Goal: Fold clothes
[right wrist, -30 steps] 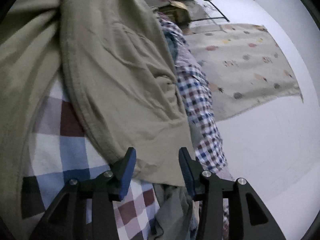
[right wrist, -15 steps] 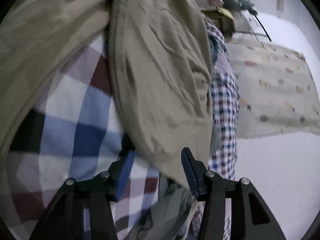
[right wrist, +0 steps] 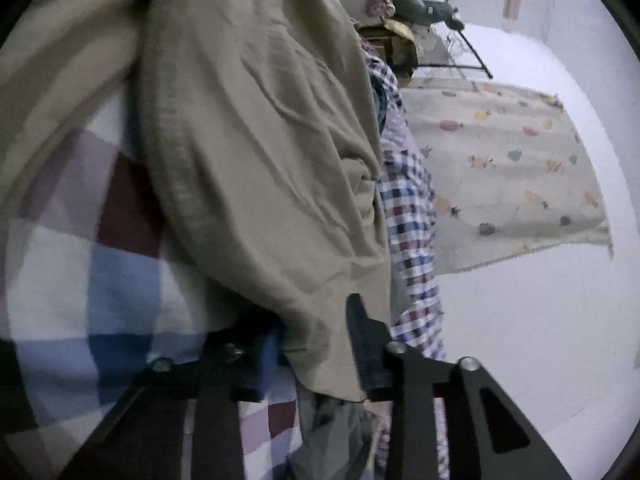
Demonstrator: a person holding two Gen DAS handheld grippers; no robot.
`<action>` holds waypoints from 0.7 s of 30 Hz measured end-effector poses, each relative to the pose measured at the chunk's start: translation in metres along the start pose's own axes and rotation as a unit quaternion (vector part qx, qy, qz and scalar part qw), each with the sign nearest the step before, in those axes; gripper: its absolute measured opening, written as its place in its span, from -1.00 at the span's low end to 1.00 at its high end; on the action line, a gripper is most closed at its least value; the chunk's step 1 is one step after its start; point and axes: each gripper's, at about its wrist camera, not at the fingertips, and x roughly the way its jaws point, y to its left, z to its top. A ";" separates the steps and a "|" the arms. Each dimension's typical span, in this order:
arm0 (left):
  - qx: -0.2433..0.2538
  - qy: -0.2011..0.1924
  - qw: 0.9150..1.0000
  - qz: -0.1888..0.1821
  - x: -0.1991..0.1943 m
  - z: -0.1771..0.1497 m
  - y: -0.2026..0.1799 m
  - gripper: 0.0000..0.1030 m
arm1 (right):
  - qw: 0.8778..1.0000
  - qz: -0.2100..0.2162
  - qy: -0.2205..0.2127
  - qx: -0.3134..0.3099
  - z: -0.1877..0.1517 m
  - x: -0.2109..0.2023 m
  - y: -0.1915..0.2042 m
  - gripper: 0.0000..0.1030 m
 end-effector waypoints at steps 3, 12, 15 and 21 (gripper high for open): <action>-0.006 0.004 1.000 0.000 0.002 0.000 0.003 -0.94 | 1.000 -0.019 0.008 0.015 -0.003 -0.005 0.001 -0.42; -0.001 0.002 1.000 0.002 0.000 -0.002 0.002 -0.94 | 0.997 -0.059 0.011 0.049 -0.002 -0.028 -0.003 -0.43; 0.002 0.003 1.000 0.002 0.000 -0.002 0.001 -0.94 | 0.998 -0.045 0.007 0.044 0.001 -0.027 0.001 -0.47; 0.004 0.006 1.000 0.005 0.002 -0.002 0.001 -0.94 | 0.999 -0.020 0.013 0.038 0.005 -0.029 0.002 -0.97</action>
